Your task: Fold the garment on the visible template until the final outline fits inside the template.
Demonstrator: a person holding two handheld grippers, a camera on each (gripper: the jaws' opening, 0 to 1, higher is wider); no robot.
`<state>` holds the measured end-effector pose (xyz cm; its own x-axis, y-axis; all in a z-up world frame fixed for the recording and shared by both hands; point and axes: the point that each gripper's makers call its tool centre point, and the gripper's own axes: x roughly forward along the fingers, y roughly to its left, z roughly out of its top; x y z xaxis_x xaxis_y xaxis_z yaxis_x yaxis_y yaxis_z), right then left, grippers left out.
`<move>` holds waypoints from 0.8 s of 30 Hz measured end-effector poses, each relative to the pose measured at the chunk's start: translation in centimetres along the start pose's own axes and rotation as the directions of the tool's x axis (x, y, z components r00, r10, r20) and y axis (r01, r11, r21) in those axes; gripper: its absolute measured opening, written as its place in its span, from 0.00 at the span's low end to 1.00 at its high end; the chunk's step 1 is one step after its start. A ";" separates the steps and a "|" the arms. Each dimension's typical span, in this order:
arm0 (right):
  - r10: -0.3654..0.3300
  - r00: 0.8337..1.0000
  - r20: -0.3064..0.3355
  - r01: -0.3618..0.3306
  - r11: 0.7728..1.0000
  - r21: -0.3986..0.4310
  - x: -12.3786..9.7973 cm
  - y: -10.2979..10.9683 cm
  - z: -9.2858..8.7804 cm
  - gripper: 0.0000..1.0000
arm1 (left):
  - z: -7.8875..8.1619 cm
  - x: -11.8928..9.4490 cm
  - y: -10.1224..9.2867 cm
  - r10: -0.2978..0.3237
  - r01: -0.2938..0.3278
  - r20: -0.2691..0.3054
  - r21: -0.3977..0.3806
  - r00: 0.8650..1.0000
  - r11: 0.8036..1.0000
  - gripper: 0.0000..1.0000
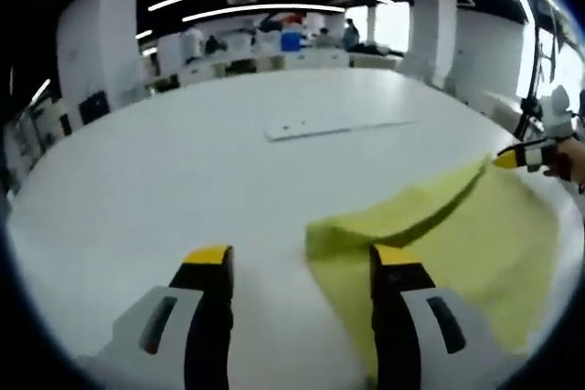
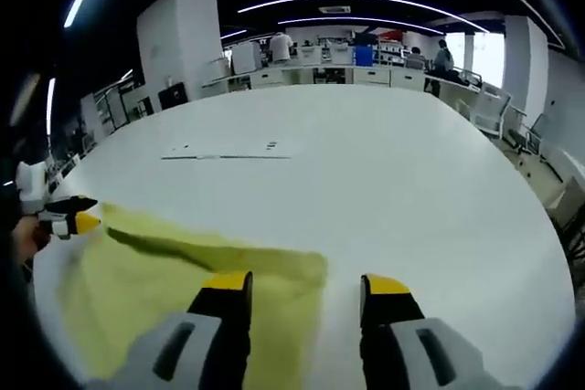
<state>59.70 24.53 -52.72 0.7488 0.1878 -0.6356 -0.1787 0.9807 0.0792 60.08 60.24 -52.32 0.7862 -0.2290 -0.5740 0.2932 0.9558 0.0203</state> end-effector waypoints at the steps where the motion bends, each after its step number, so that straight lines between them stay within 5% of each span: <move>1: -0.004 1.000 -0.001 0.004 1.000 0.003 0.3 0.0 0.0 0.46 | 0.1 0.4 0.0 0.006 -0.006 0.000 0.014 1.000 1.000 0.56; 9: -0.044 0.999 0.011 0.043 0.999 0.022 0.7 -0.9 0.4 0.45 | 1.7 1.1 0.5 0.044 -0.044 0.051 -0.007 0.998 0.999 0.50; 24: 0.048 0.999 0.001 -0.048 0.999 -0.013 -3.3 1.3 0.7 0.49 | 2.1 -3.3 0.1 -0.019 0.021 0.063 -0.026 0.998 0.999 0.57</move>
<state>57.41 25.26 -49.93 0.7401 0.2349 -0.6301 -0.2229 0.9697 0.0997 58.62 60.67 -48.74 0.8133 -0.2585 -0.5213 0.2951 0.9554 -0.0133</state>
